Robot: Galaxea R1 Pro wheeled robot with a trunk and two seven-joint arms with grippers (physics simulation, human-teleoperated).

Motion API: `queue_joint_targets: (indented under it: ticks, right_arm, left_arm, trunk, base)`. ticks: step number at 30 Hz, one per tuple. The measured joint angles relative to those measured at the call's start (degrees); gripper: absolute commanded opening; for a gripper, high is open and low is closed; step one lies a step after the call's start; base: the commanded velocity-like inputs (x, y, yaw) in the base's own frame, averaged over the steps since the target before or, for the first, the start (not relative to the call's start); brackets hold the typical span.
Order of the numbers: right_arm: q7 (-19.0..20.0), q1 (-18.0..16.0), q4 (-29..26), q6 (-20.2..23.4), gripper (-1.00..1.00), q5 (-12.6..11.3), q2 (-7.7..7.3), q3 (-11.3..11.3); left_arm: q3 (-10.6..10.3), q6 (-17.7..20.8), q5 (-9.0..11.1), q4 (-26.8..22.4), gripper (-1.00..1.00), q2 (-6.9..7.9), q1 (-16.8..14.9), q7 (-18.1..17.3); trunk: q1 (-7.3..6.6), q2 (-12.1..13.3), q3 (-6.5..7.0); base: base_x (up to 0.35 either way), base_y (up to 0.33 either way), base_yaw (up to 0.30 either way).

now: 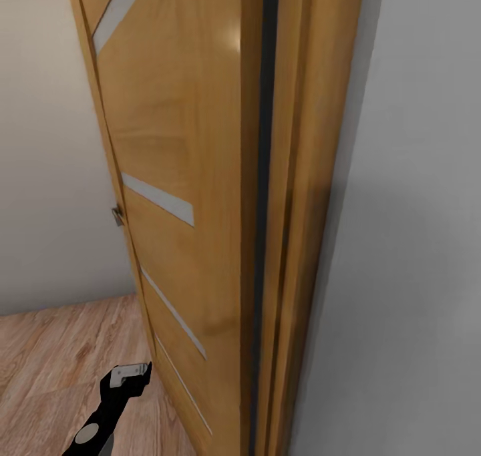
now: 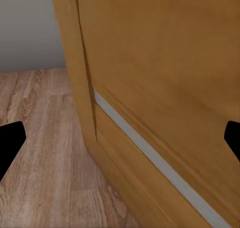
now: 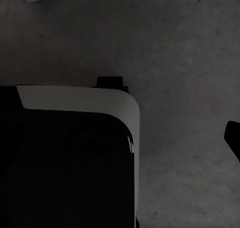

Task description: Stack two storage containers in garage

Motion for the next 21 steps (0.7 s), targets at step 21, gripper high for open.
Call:
queue_joint_targets:
  ticks: [21]
  right_arm:
    - [0.1, 0.0, 0.0, 0.0, 1.00, 0.0, 0.00, 0.0]
  left_arm:
    - [0.0, -0.1, 0.0, 0.0, 1.00, 0.00, 0.0, 0.0]
  trunk:
    - [0.00, 0.0, 0.26]
  base:
    - [0.000, 0.021, -0.211]
